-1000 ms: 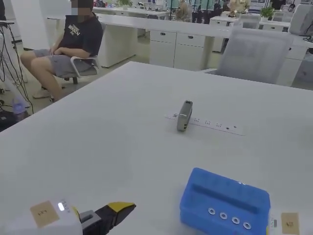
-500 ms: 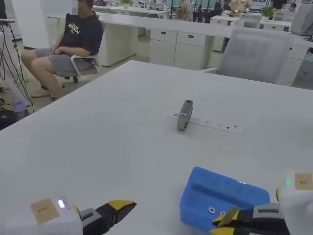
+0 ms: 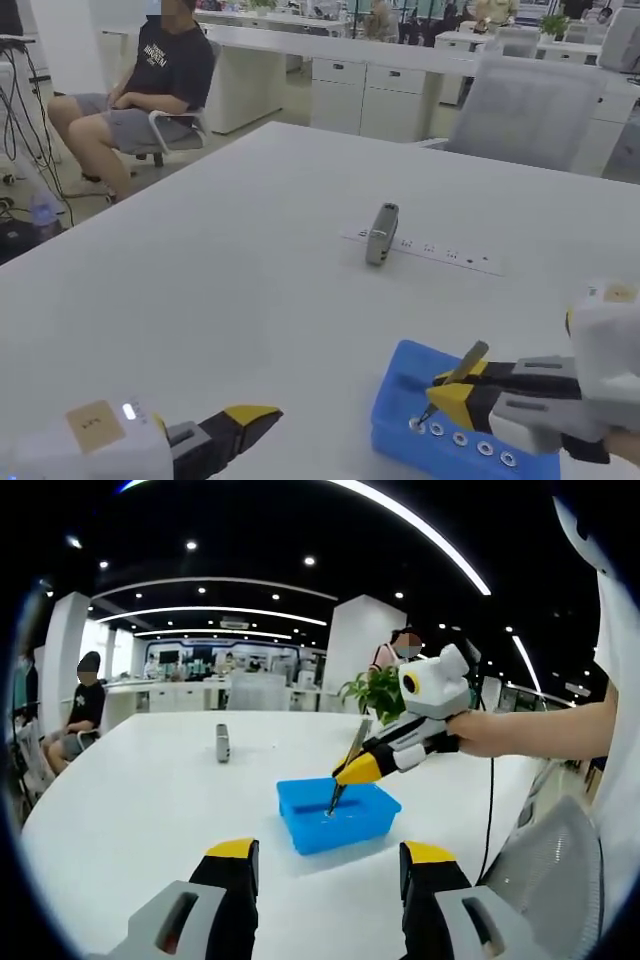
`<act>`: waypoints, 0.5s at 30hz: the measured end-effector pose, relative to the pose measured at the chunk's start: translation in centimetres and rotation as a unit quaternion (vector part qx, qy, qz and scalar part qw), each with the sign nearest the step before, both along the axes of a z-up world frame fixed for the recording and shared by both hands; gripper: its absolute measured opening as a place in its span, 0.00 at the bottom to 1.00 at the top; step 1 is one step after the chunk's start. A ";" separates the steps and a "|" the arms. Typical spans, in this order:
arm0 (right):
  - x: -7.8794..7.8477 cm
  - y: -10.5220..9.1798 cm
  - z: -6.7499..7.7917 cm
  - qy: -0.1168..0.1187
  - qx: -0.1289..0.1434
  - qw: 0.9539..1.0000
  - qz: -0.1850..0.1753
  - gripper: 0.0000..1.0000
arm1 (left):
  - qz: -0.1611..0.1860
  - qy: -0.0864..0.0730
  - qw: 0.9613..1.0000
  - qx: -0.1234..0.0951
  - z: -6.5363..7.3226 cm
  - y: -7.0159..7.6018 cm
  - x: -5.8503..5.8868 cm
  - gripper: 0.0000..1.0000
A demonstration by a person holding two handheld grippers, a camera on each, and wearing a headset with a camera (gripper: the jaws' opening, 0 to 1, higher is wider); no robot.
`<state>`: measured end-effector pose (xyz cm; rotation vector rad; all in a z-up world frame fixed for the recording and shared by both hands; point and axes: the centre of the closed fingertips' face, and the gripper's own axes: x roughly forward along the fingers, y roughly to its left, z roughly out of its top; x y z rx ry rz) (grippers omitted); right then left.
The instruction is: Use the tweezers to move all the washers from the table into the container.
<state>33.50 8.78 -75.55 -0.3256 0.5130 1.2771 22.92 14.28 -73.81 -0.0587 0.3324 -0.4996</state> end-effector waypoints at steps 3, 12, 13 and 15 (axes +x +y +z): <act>1.1 0.0 -0.6 0.004 -0.005 1.000 -0.014 0.03 | 0.000 0.000 1.000 -0.001 0.0 0.0 0.0 0.56; 3.1 0.3 -2.9 0.012 -0.034 0.999 -0.030 0.03 | 0.000 0.000 1.000 -0.001 0.0 0.0 -0.1 0.55; 3.3 0.3 -3.2 0.011 -0.040 0.999 -0.031 0.03 | 0.000 0.001 1.000 -0.001 0.0 0.0 -0.1 0.55; 3.6 0.4 -3.7 0.008 -0.051 0.998 -0.029 0.03 | 0.000 0.001 1.000 -0.002 0.0 0.0 -0.1 0.55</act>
